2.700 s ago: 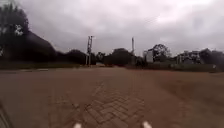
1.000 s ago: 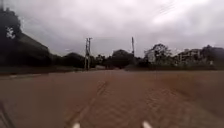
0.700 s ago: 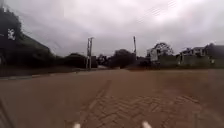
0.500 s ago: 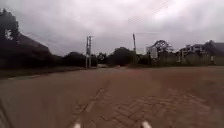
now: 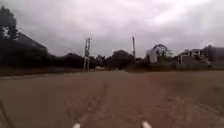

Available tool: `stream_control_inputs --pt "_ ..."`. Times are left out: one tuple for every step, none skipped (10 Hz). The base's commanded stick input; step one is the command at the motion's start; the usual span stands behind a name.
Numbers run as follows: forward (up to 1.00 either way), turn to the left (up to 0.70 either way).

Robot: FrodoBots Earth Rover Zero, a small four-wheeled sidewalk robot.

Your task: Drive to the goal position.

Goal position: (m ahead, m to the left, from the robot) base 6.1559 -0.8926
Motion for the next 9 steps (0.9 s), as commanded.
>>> stream_control_inputs --pt "0.70 0.09" --pt "0.70 0.11" --pt "0.70 -0.08" --pt "0.70 -0.29" --pt "0.70 -0.35" --pt "0.70 -0.35" --pt "0.70 -0.35" --pt "0.70 -0.35" --pt "0.70 -0.35"
